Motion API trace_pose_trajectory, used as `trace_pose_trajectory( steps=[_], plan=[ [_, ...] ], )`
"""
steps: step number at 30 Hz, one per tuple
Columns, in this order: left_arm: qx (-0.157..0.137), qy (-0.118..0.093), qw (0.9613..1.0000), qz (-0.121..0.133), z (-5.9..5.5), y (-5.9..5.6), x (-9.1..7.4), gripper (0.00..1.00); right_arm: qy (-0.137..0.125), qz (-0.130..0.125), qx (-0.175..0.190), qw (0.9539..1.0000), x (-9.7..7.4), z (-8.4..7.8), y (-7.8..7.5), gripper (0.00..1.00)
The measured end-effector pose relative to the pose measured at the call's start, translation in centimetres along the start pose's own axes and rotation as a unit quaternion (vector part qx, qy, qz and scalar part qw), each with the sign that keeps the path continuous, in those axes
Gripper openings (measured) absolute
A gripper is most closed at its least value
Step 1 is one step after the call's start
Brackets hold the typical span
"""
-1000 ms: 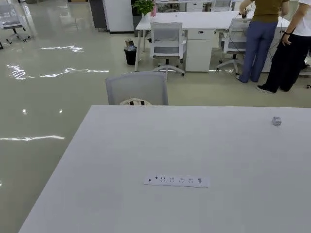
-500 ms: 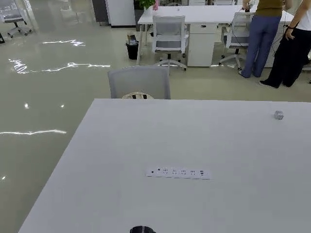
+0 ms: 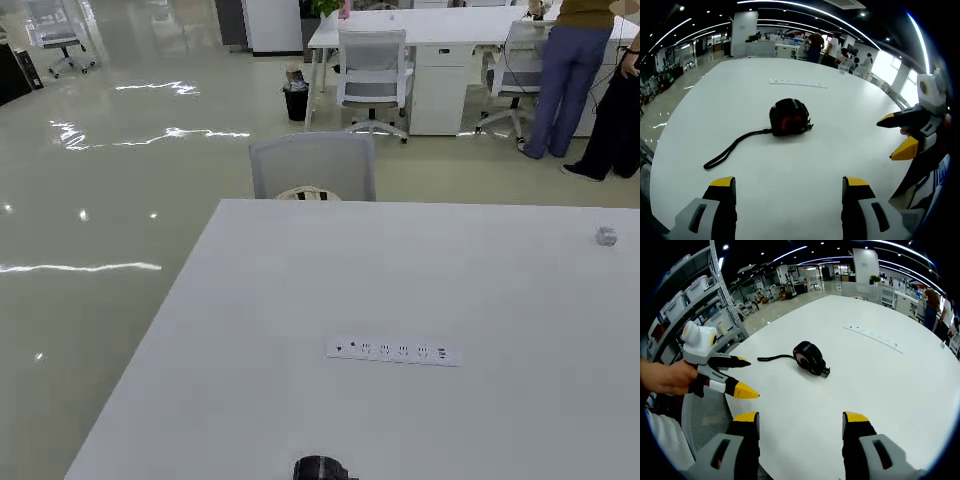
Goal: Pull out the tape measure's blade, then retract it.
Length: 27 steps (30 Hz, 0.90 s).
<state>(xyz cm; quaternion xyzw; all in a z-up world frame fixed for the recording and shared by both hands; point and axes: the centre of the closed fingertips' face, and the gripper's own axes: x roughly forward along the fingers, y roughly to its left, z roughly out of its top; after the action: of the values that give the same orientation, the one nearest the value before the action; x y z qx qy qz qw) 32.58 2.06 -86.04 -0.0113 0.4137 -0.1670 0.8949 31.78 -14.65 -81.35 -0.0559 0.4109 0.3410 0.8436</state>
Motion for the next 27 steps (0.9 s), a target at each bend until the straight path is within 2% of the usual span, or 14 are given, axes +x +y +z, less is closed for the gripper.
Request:
trace_pose_trajectory(
  steps=[3, 8, 17, 22, 27],
  plan=[
    [0.012, 0.005, 0.9999, 0.000, -0.3, 0.0, -0.5, 0.85, -0.003, 0.000, 0.003, 1.0000, -0.2, 0.2, 0.1, 0.70],
    [0.005, 0.008, 1.0000, -0.002, -0.3, 0.1, -1.1, 0.86, -0.003, 0.001, 0.003, 1.0000, -0.5, 0.4, 0.3, 0.72],
    [0.011, 0.007, 0.9999, -0.005, 0.1, -0.1, -1.6, 0.89, 0.006, 0.005, 0.001, 1.0000, -0.9, 0.0, 0.8, 0.75],
    [0.022, 0.007, 0.9997, -0.011, 0.2, -0.5, -2.0, 0.90, 0.020, 0.006, 0.010, 0.9997, -1.4, -1.5, 0.9, 0.77],
    [0.020, 0.010, 0.9997, -0.012, 0.2, -0.5, -2.3, 0.90, 0.023, 0.005, 0.016, 0.9996, -1.8, -2.0, 0.9, 0.79]
  ],
)
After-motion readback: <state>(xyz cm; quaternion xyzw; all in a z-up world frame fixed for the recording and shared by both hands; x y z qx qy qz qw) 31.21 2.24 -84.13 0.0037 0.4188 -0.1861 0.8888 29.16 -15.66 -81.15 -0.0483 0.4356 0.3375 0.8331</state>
